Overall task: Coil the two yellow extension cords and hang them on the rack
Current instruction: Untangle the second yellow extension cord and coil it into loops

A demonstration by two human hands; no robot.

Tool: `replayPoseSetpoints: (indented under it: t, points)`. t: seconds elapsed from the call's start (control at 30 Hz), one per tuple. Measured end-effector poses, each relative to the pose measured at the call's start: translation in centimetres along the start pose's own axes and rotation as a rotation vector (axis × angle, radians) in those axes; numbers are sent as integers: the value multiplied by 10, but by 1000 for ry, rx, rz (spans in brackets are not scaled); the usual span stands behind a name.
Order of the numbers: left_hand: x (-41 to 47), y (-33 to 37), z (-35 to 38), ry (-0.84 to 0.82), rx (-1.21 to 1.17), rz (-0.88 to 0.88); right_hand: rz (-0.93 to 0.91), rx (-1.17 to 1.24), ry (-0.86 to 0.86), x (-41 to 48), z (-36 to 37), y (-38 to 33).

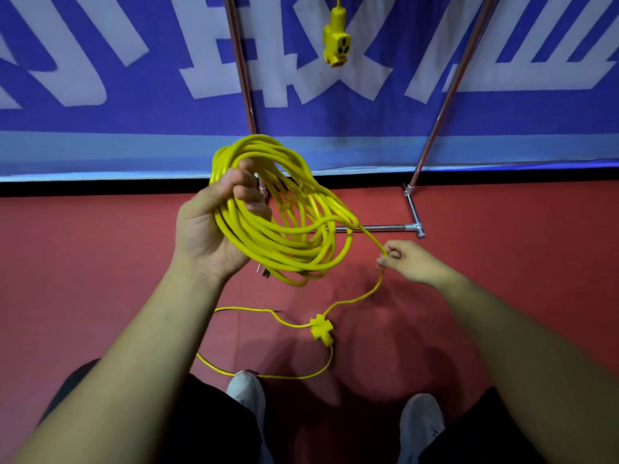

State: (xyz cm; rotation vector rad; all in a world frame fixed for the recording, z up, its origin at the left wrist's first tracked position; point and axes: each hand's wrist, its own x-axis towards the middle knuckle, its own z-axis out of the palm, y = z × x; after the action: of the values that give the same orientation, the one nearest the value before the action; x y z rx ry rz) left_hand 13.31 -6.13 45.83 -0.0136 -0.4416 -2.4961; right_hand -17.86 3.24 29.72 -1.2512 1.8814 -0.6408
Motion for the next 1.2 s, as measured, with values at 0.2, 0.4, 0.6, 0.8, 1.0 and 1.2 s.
replayPoseSetpoints:
  t: [0.2,0.4,0.6,0.8,1.0,1.2]
  points:
    - [2,11,-10,355,504,182,184,326,-2,-11,19,-9]
    - [8,-1,-21,610,1061,39,-144,-109,128,-22,12,-68]
    - [11,-24,-32,530,1113,-240,-291,-240,-312,-69,-4,-129]
    - [10,-55,-23,431,826,-360,-424,339,-274,-72,-16,-138]
    - [11,-62,-18,255,920,-360,-413,464,-33,-60,-21,-124]
    - [13,-57,-21,163,1074,-260,-219,166,-166,-40,-34,-69]
